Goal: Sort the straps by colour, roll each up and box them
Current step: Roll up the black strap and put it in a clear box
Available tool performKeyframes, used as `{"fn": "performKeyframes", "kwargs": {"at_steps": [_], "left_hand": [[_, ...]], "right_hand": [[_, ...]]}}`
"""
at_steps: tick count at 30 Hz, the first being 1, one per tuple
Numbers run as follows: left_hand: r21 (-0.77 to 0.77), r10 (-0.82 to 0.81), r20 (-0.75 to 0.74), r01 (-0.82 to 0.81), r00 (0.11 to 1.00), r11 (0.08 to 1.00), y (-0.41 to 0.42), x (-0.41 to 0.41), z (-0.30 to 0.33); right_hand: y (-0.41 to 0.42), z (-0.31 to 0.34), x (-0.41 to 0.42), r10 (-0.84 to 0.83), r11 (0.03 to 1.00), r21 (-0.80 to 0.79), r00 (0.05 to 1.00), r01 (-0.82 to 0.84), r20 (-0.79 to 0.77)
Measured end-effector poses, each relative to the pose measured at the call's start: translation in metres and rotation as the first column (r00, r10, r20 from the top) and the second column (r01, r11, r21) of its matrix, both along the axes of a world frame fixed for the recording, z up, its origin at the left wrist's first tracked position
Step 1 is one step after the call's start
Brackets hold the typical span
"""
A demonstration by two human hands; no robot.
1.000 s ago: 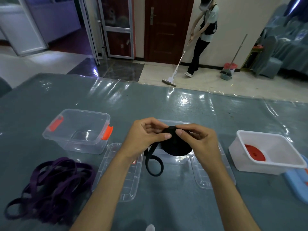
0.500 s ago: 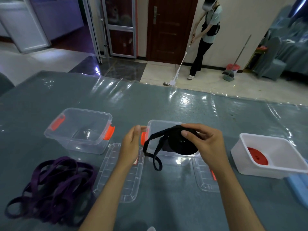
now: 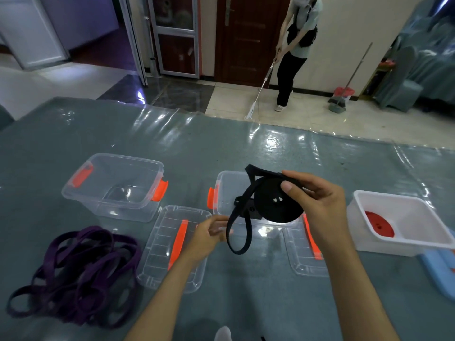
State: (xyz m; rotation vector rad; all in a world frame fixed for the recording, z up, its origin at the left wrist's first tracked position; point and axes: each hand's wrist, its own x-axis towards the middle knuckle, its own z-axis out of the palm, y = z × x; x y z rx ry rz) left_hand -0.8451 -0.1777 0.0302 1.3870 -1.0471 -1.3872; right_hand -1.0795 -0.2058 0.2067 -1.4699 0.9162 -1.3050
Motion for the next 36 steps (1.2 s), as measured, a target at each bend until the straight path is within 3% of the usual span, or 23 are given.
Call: {"fn": "performKeyframes", "kwargs": {"at_steps": [2,5,8,10,13,19,22,26,29,31,33,36], "left_hand": [[0.137,-0.01,-0.099,0.023,0.995,0.99,-0.001,-0.005,0.001],[0.343,-0.073,-0.346,0.199,0.935,0.918,-0.001,-0.006,-0.004],[0.335,-0.096,-0.638,0.388,0.764,0.859,0.004,-0.008,-0.01],[0.291,-0.062,-0.705,0.368,0.706,0.883,0.006,-0.01,-0.011],[0.281,0.044,-0.719,0.232,0.693,0.931,0.007,-0.006,-0.013],[0.374,0.303,-0.736,-0.01,0.605,0.927,0.016,0.015,-0.025],[0.368,0.37,-0.775,-0.109,0.513,0.923,0.023,0.029,-0.028],[0.326,0.386,-0.8,-0.206,0.46,0.923,0.028,0.044,-0.031],[0.294,0.371,-0.798,-0.23,0.475,0.928,0.03,0.055,-0.033],[0.295,0.385,-0.746,-0.249,0.543,0.922,0.029,0.061,-0.035],[0.326,0.428,-0.668,-0.276,0.609,0.904,0.027,0.064,-0.037],[0.409,0.519,-0.574,-0.328,0.633,0.852,0.024,0.065,-0.041]], "right_hand": [[0.0,0.001,-0.002,0.017,1.0,0.004,1.0,-0.017,0.017],[0.0,0.002,-0.003,0.046,0.999,0.001,0.999,-0.046,0.015],[0.0,0.002,-0.006,0.071,0.997,-0.007,0.998,-0.071,0.001],[-0.001,0.001,-0.01,0.079,0.997,-0.008,0.997,-0.079,-0.015],[-0.001,-0.001,-0.018,0.075,0.997,0.001,0.996,-0.075,-0.043],[-0.002,-0.001,-0.033,0.038,0.999,0.019,0.996,-0.037,-0.077],[-0.003,-0.002,-0.039,0.024,1.0,0.003,0.992,-0.024,-0.127],[-0.005,-0.007,-0.043,-0.026,1.0,-0.017,0.986,0.023,-0.165],[-0.006,-0.012,-0.044,-0.086,0.996,-0.043,0.974,0.079,-0.211],[-0.007,-0.015,-0.045,-0.117,0.992,-0.067,0.964,0.104,-0.238],[-0.007,-0.019,-0.047,-0.133,0.99,-0.08,0.957,0.116,-0.258],[-0.007,-0.025,-0.047,-0.149,0.987,-0.1,0.938,0.123,-0.314]]}}
